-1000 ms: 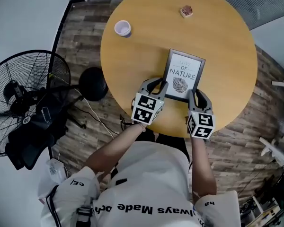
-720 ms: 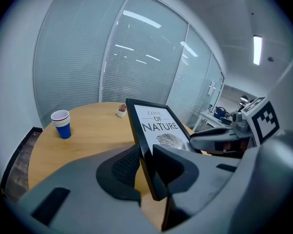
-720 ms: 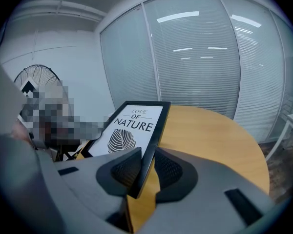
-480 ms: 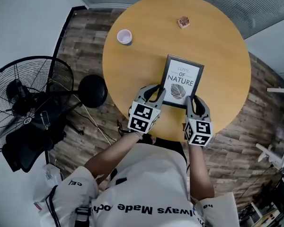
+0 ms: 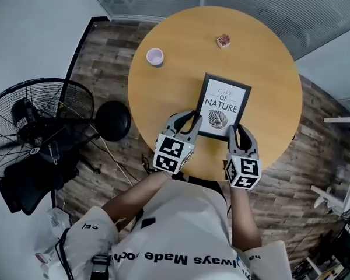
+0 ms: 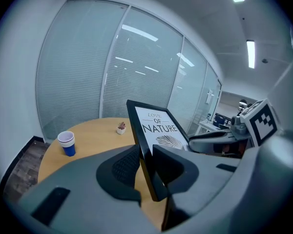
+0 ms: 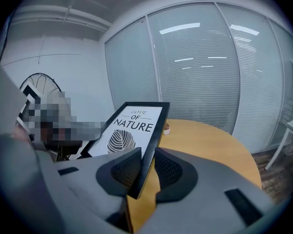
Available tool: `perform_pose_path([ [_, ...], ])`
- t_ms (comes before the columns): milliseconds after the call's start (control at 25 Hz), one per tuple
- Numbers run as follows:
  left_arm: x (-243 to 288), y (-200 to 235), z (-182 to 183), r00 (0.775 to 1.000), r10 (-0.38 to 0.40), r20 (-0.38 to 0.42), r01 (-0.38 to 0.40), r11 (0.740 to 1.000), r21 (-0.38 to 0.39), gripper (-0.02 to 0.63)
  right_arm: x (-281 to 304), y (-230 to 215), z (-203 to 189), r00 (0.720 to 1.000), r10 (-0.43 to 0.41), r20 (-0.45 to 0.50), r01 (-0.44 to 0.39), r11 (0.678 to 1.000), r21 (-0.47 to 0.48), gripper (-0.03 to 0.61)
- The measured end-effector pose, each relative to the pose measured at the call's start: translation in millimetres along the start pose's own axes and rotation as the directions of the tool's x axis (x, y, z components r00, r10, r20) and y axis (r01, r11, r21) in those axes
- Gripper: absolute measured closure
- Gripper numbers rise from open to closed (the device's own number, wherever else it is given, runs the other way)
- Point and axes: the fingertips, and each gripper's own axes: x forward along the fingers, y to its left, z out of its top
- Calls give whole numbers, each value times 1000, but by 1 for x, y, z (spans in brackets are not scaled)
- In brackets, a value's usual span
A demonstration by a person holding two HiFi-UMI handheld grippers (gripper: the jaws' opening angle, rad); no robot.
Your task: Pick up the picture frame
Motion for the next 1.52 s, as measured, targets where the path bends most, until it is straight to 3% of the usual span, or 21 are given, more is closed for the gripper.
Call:
perform_pose_path([
  [1520, -78, -24, 102, 978, -20, 208, 11, 999, 45, 518, -70, 28, 103, 980, -10, 197, 23, 998, -64, 479],
])
